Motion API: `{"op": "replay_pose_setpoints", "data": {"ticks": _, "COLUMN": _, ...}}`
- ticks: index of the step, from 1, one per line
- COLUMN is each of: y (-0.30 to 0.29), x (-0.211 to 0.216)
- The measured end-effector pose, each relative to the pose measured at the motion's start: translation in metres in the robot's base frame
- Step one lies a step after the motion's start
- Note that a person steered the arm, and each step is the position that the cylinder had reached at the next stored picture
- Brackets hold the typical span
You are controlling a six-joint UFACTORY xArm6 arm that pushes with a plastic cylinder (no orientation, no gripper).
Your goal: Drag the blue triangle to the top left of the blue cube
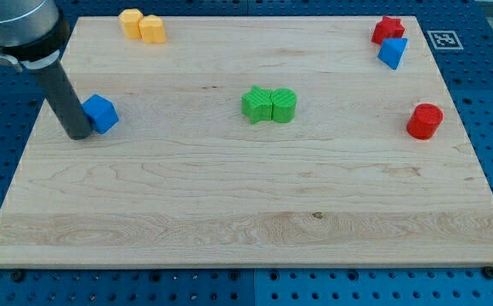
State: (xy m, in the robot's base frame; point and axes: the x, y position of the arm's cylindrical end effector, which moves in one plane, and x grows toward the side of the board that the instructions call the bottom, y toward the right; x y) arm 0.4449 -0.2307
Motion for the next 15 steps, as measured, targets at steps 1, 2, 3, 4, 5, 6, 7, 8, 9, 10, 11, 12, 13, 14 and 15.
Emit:
{"op": "replay_pose_setpoints", "data": {"ticks": 1, "y": 0.037, "x": 0.026}}
{"op": "replay_pose_setpoints", "data": {"ticks": 2, "y": 0.11, "x": 0.055}}
{"op": "replay_pose_setpoints", "data": {"ticks": 3, "y": 0.187, "x": 0.064}}
{"op": "replay_pose_setpoints", "data": {"ticks": 4, "y": 0.277, "x": 0.077}}
{"op": "replay_pose_setpoints", "data": {"ticks": 5, "y": 0.369, "x": 0.091}}
{"op": "replay_pose_setpoints", "data": {"ticks": 6, "y": 0.452, "x": 0.095}}
{"op": "replay_pose_setpoints", "data": {"ticks": 7, "y": 0.501, "x": 0.06}}
{"op": "replay_pose_setpoints", "data": {"ticks": 8, "y": 0.526, "x": -0.001}}
{"op": "replay_pose_setpoints", "data": {"ticks": 9, "y": 0.529, "x": -0.062}}
{"op": "replay_pose_setpoints", "data": {"ticks": 10, "y": 0.529, "x": -0.127}}
{"op": "replay_pose_setpoints", "data": {"ticks": 11, "y": 0.529, "x": -0.141}}
{"op": "replay_pose_setpoints", "data": {"ticks": 12, "y": 0.518, "x": -0.15}}
{"op": "replay_pose_setpoints", "data": {"ticks": 13, "y": 0.49, "x": -0.158}}
{"op": "replay_pose_setpoints", "data": {"ticks": 14, "y": 0.481, "x": -0.158}}
{"op": "replay_pose_setpoints", "data": {"ticks": 15, "y": 0.463, "x": -0.158}}
